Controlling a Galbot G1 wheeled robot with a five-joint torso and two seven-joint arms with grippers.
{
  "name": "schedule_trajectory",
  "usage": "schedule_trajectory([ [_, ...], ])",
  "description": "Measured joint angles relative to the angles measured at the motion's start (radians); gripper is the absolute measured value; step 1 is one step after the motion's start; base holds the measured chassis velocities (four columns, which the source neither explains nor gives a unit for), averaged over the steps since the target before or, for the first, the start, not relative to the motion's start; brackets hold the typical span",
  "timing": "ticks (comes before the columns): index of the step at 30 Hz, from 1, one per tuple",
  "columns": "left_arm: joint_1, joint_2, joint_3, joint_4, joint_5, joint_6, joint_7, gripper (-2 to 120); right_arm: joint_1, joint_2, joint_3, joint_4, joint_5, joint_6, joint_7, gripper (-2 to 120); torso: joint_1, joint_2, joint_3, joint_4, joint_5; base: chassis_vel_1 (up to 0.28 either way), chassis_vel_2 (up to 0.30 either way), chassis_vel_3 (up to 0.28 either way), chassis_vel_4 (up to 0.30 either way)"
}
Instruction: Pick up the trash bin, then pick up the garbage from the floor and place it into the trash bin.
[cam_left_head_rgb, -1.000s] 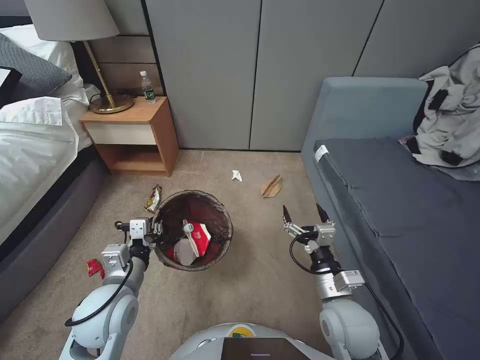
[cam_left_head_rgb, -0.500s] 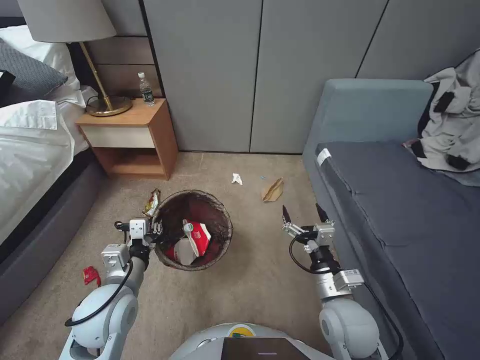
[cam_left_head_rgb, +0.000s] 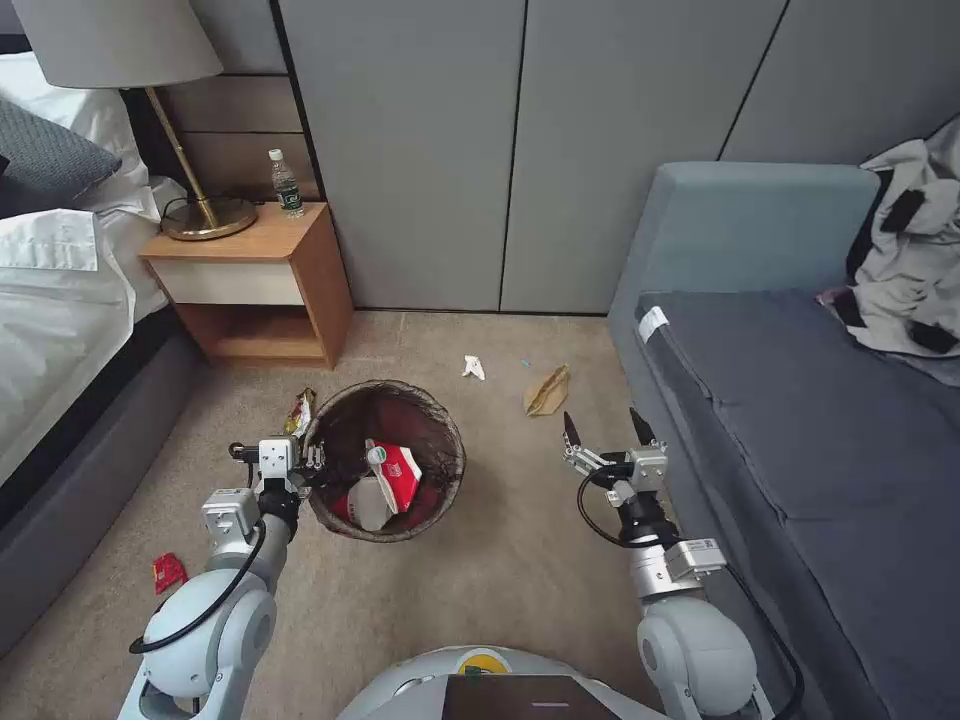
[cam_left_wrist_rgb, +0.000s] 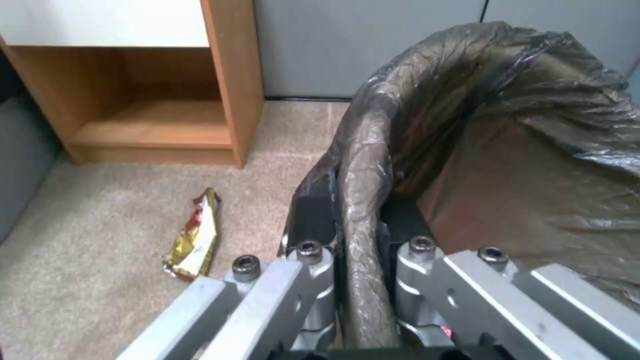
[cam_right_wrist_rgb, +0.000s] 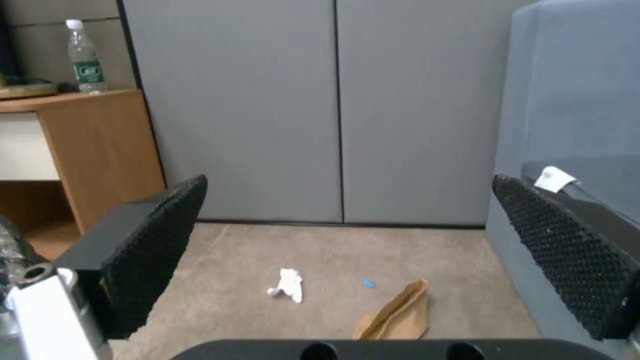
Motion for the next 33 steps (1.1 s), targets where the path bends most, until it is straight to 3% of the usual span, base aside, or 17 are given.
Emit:
schedule_trajectory([
  [33,-0.001,0.000,-0.004,0.000,0.000,-0.005,0.001,5,0.006,-0.004,-0.003,-0.004,0.008,-0.001,0.000,100,0.000,0.000,0.000,0.0001,0.0000,-0.091,0.094,0.090,-0.089],
])
